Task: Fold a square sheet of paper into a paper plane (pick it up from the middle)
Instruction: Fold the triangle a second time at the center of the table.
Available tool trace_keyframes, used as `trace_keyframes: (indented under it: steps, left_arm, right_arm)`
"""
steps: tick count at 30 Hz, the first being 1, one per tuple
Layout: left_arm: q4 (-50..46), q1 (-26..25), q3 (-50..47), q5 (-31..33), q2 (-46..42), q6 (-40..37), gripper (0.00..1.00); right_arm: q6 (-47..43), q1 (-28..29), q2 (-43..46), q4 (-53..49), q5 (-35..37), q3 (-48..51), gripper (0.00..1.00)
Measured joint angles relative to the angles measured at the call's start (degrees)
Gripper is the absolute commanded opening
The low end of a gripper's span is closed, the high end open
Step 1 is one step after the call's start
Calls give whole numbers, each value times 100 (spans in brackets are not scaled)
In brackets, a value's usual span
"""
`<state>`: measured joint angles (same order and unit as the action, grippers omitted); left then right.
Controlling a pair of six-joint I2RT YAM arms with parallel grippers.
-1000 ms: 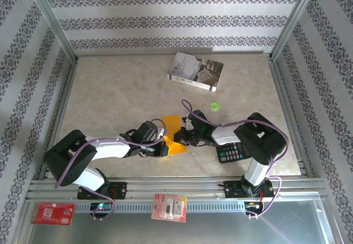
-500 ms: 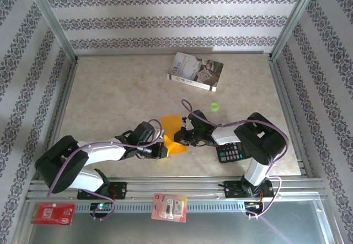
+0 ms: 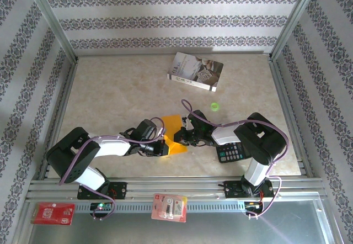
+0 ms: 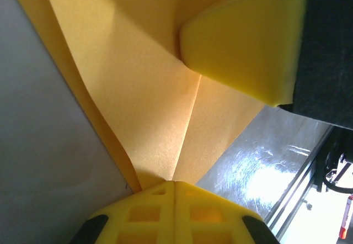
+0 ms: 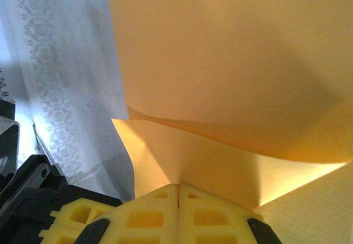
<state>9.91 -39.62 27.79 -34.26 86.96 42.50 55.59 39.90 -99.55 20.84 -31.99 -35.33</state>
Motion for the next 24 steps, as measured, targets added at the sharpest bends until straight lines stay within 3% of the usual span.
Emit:
trace_keyframes:
  steps: [24]
  left_arm:
    - [-22,151,0,-179,98,0,0]
  right_arm:
    - [70,44,260,-503,70,-184,11]
